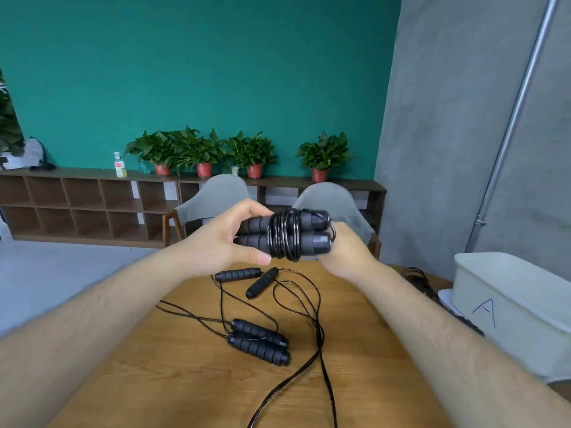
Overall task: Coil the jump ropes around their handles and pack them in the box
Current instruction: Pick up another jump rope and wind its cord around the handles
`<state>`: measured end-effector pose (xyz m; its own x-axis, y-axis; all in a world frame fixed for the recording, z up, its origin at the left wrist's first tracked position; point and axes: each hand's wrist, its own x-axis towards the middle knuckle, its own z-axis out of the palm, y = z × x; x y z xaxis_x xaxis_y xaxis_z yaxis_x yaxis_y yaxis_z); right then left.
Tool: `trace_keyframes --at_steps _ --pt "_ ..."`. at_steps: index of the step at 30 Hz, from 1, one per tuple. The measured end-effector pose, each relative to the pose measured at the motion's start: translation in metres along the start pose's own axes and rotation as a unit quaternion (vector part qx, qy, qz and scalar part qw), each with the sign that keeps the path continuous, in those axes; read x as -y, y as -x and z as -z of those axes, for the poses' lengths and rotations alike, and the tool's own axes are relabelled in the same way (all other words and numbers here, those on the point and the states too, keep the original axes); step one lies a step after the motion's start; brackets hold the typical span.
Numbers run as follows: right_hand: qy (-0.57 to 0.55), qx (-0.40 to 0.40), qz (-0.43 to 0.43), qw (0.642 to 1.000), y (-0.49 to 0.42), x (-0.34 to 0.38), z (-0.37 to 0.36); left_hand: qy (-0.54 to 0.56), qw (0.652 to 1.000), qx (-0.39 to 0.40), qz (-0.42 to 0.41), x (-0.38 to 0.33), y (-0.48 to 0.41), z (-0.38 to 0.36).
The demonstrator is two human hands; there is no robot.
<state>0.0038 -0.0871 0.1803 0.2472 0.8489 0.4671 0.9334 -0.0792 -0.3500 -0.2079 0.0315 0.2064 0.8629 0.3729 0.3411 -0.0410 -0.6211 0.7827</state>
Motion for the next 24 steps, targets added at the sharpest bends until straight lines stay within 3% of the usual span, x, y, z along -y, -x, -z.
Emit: trace_keyframes --at_steps 3,7,11,14,19,24 --pt "-0.012 -0.001 -0.031 0.999 0.01 0.011 -0.012 0.019 0.995 -0.095 -0.003 0.0 -0.008 -0.006" --pt "0.028 0.064 -0.035 0.997 0.018 0.021 -0.023 -0.028 0.97 -0.243 0.0 -0.001 -0.021 -0.01" --pt "0.128 0.1 -0.02 0.987 0.027 0.039 -0.027 -0.174 0.938 -0.3 -0.01 0.008 -0.029 -0.01" --pt "0.191 0.095 0.017 0.977 0.034 0.061 -0.022 -0.344 0.895 -0.285 -0.005 0.026 -0.031 -0.007" --pt "0.17 0.048 0.118 0.977 0.036 0.082 -0.008 -0.485 0.85 -0.206 0.006 0.042 -0.032 -0.011" --pt "0.14 0.007 0.192 0.971 0.017 0.073 0.016 -0.417 0.897 -0.129 -0.065 0.04 -0.022 -0.016"
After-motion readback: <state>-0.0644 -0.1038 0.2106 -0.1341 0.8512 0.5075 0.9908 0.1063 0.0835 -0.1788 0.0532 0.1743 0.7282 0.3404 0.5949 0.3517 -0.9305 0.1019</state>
